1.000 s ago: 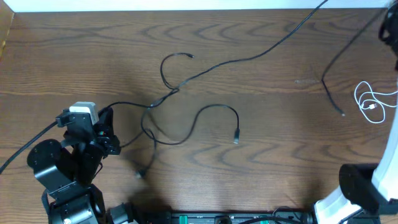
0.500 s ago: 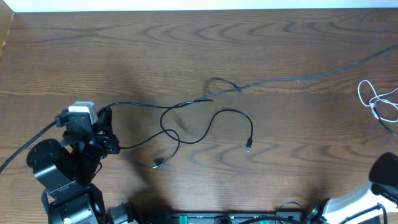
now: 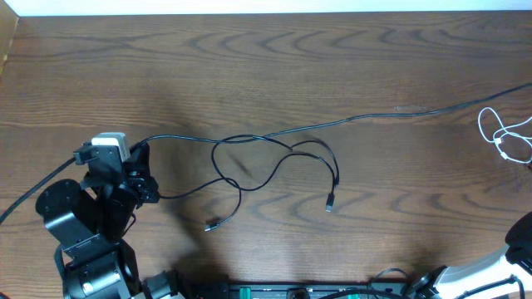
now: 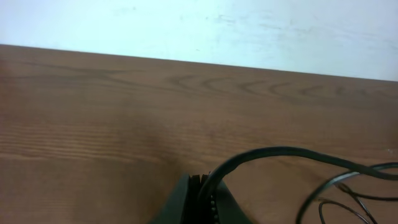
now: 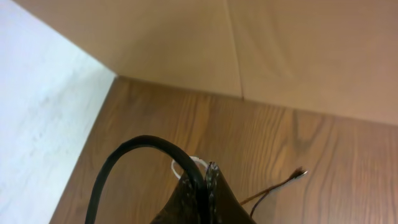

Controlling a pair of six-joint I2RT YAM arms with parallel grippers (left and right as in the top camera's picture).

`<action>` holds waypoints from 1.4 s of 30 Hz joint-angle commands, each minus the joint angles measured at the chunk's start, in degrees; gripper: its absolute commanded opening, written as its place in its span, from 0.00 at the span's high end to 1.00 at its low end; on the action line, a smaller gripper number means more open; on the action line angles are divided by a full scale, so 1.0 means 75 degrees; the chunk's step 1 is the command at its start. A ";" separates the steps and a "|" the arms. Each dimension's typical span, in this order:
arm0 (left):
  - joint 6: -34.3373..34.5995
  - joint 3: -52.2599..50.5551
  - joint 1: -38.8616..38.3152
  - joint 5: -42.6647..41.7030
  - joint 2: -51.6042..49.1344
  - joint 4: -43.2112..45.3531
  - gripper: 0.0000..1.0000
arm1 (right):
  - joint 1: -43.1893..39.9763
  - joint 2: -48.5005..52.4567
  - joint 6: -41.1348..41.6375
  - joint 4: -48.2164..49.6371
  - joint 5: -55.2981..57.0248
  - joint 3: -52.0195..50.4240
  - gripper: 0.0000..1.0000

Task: Untangle cables

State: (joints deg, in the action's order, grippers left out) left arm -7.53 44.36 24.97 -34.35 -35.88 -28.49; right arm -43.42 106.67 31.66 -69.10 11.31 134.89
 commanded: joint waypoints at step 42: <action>-0.0417 0.0047 0.0041 -0.1585 -0.0198 0.0119 0.93 | 0.8408 0.0927 -0.8874 -0.1722 -0.3401 -0.0493 0.01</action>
State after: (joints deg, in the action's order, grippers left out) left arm -9.04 44.36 25.04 -46.37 -37.41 -27.86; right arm 17.32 110.87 -26.96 -80.66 -14.98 131.41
